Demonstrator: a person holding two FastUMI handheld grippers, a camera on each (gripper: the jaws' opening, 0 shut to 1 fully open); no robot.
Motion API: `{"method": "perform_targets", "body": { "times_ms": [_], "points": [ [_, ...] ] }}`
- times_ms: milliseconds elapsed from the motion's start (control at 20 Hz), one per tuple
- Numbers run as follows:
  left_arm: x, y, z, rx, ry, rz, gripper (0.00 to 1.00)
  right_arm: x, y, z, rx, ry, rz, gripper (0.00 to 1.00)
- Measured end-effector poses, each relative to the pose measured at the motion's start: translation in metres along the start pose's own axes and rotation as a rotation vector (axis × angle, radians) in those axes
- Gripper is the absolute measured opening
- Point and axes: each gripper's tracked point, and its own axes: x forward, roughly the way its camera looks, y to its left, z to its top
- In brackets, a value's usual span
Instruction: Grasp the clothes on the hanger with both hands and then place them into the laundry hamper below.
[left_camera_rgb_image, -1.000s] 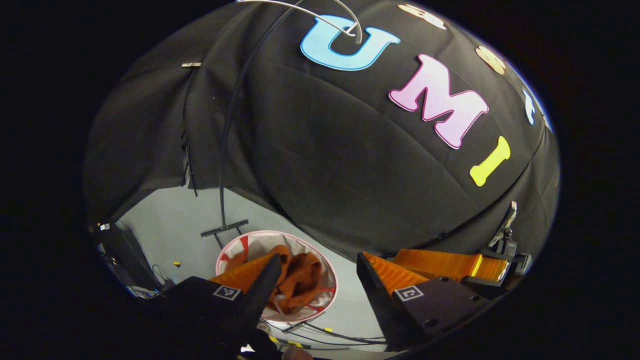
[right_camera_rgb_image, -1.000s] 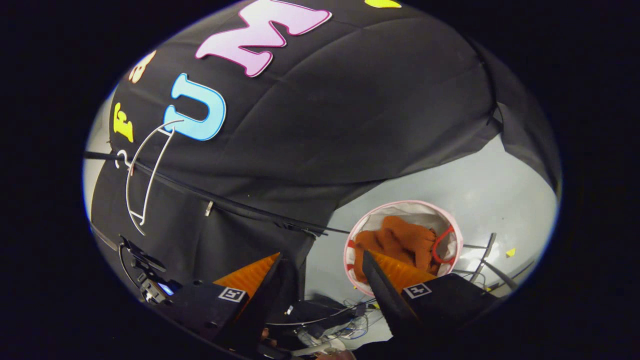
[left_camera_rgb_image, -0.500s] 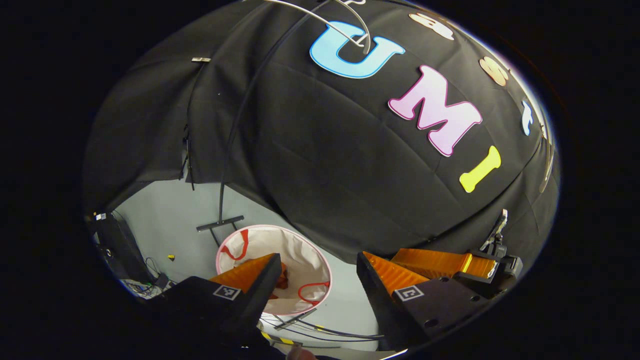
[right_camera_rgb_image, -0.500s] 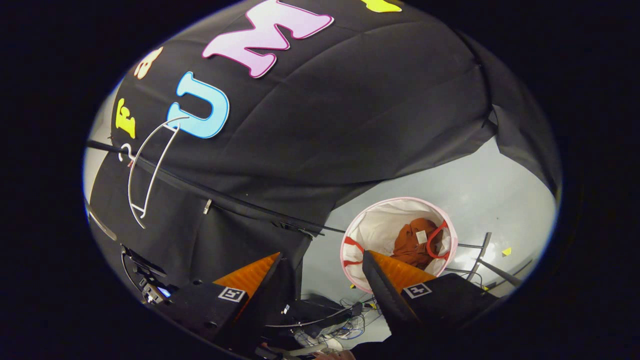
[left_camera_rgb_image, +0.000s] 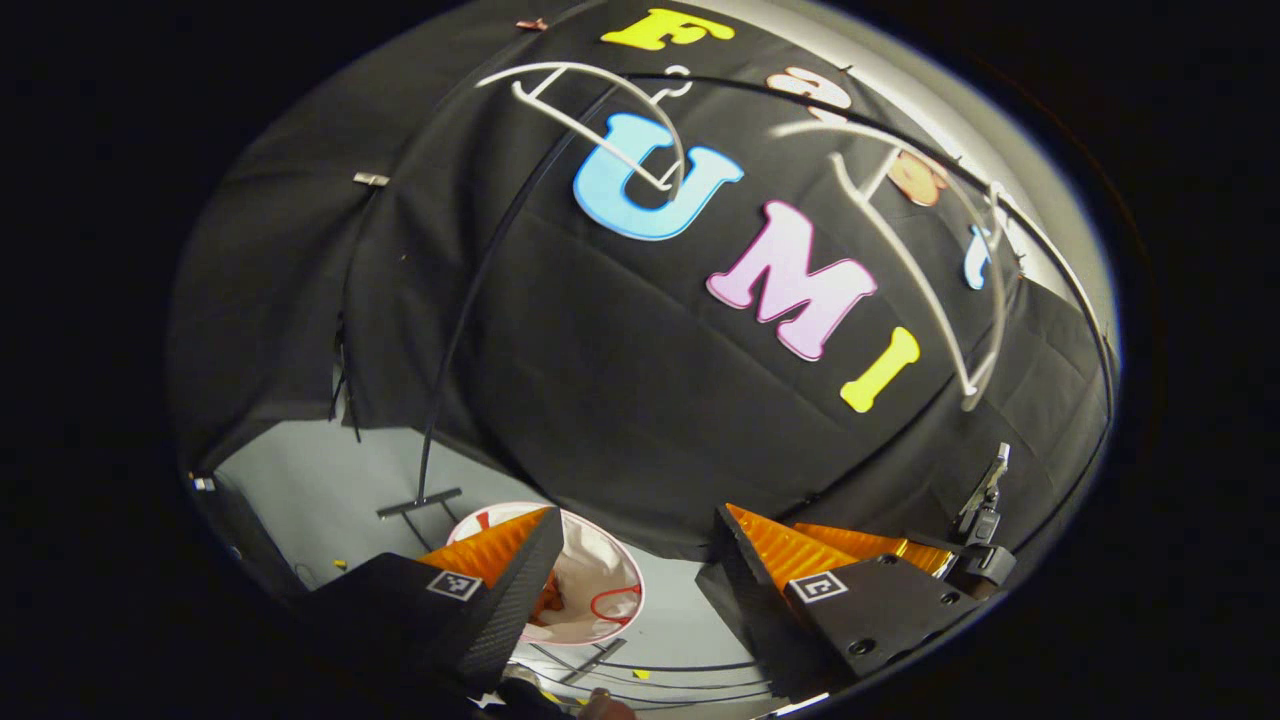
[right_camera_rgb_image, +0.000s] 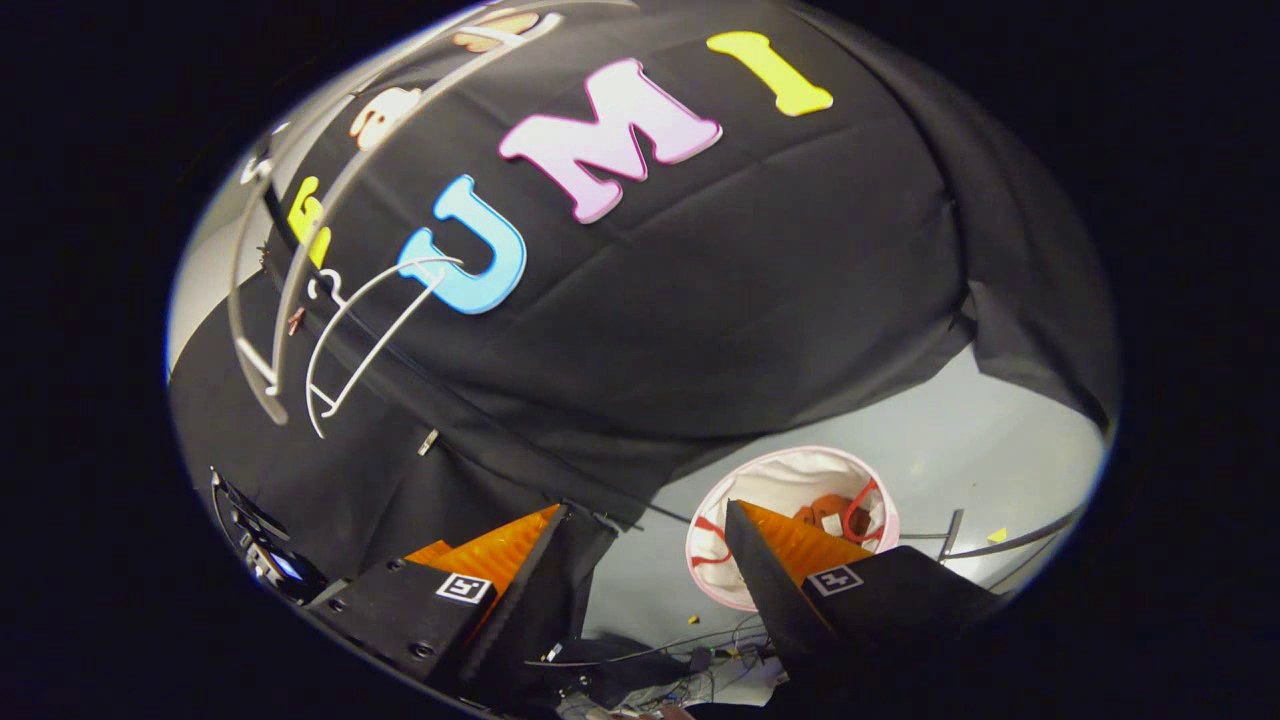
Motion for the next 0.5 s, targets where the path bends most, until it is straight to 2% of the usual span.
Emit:
{"method": "perform_targets", "body": {
  "times_ms": [200,500],
  "points": [
    [-0.056,-0.004,0.031,0.099,-0.070,-0.072,0.95,-0.060,0.031,0.004,-0.085,-0.173,-0.023,0.99],
    [-0.140,-0.033,0.086,0.278,-0.291,-0.165,0.95,-0.171,0.087,0.038,-0.328,-0.482,-0.011,0.98]
  ]
}}
